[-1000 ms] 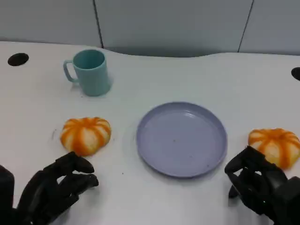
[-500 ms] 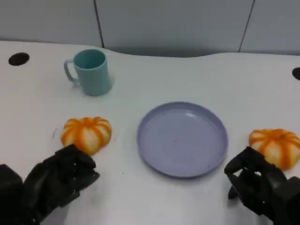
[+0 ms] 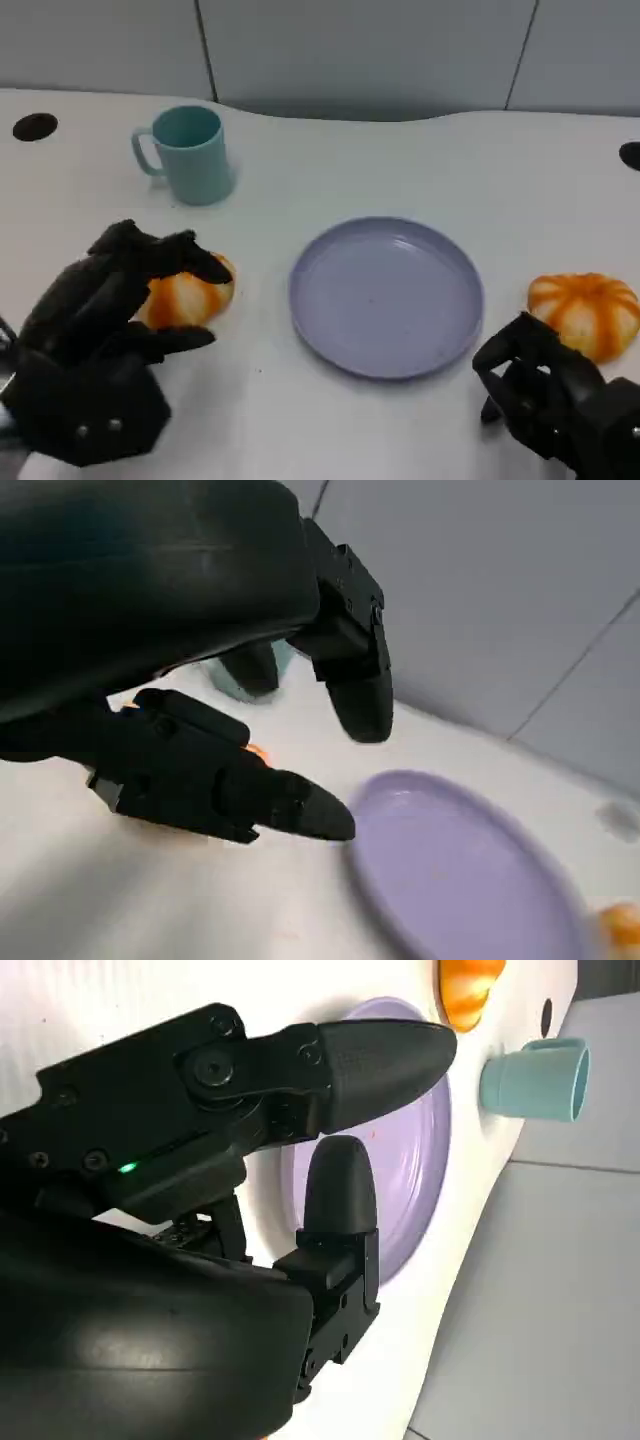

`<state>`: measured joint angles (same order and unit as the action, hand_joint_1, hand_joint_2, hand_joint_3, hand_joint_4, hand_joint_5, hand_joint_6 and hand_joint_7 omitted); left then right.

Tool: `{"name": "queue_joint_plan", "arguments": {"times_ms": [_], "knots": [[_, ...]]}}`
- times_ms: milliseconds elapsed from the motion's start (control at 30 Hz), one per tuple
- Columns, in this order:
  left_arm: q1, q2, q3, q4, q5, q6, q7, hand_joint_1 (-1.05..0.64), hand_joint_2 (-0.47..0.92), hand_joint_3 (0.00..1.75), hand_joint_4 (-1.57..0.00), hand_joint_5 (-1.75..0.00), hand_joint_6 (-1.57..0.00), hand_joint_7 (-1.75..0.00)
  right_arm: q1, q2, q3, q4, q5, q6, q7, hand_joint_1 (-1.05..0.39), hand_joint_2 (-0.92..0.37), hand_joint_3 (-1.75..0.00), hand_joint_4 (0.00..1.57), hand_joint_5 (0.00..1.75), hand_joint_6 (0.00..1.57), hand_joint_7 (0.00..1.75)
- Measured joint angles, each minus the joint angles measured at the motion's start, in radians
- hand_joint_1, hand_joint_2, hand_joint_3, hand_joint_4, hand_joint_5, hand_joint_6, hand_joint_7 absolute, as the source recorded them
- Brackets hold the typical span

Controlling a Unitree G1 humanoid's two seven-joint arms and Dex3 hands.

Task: Grasp the bread from the table and place it into the plate.

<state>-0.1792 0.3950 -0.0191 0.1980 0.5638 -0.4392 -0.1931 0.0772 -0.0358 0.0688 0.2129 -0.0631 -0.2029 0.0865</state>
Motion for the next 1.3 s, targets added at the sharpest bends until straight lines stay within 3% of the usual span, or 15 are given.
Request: {"name": "queue_joint_plan", "arguments": {"times_ms": [133, 267, 433, 700, 867, 1200, 1233, 1267, 1300], "knots": [[-0.097, 0.104, -0.067, -0.014, 0.217, 0.070, 0.052, -0.54, 0.80, 0.00, -0.01, -0.11, -0.21, 0.00, 0.002, 0.005, 0.002, -0.004, -0.003, 0.005, -0.004, -0.23, -0.92, -0.36, 0.57, 1.75, 0.38, 1.75], [-0.182, 0.123, -0.157, 0.042, 0.278, 0.118, 0.031, -0.53, 0.77, 0.00, 0.00, -0.03, -0.14, -0.01, 0.005, 0.012, 0.007, -0.014, -0.004, 0.007, -0.005, -0.23, -0.92, -0.35, 0.58, 1.75, 0.39, 1.75], [-0.314, 0.123, -0.277, 0.258, 0.306, 0.140, -0.009, -0.58, 0.71, 0.00, 0.00, 0.00, -0.08, 0.00, 0.011, 0.013, 0.006, -0.020, -0.006, 0.008, -0.009, -0.23, -0.92, -0.36, 0.57, 1.75, 0.39, 1.75], [-0.511, 0.037, -0.419, 0.618, 0.309, 0.224, -0.022, -0.67, 0.68, 0.00, 0.00, 0.00, -0.08, -0.01, 0.009, 0.013, 0.005, -0.018, -0.007, 0.000, -0.009, -0.24, -0.92, -0.36, 0.59, 1.75, 0.41, 1.75], [-0.590, -0.051, -0.479, 0.882, 0.303, 0.235, 0.051, -0.55, 0.66, 0.00, 0.00, 0.00, -0.09, -0.01, 0.010, 0.014, 0.004, -0.021, -0.003, 0.008, -0.004, -0.24, -0.92, -0.36, 0.58, 1.75, 0.39, 1.75], [-0.693, -0.137, -0.537, 1.088, 0.285, 0.263, 0.150, -0.62, 0.67, 0.00, -0.07, -0.03, -0.17, -0.03, 0.015, 0.011, 0.001, -0.023, -0.006, 0.008, -0.002, -0.25, -0.92, -0.36, 0.60, 1.75, 0.40, 1.75], [-0.695, -0.142, -0.537, 1.094, 0.278, 0.268, 0.157, -0.52, 0.68, 0.01, -0.22, -0.12, -0.30, -0.08, 0.015, 0.011, 0.001, -0.024, -0.006, 0.008, -0.002, -0.25, -0.92, -0.36, 0.59, 1.75, 0.39, 1.75], [-0.697, -0.146, -0.537, 1.100, 0.270, 0.271, 0.162, -0.41, 0.70, 0.00, -0.27, -0.55, -0.45, -0.24, 0.016, 0.011, 0.001, -0.027, -0.006, 0.008, -0.002, -0.25, -0.92, -0.36, 0.59, 1.75, 0.39, 1.75], [-0.699, -0.150, -0.535, 1.106, 0.260, 0.277, 0.169, -0.37, 0.70, 0.00, -0.22, -0.81, -0.47, -0.36, 0.017, 0.011, 0.001, -0.030, -0.006, 0.008, -0.002, -0.25, -0.92, -0.36, 0.59, 1.75, 0.39, 1.75]]}}
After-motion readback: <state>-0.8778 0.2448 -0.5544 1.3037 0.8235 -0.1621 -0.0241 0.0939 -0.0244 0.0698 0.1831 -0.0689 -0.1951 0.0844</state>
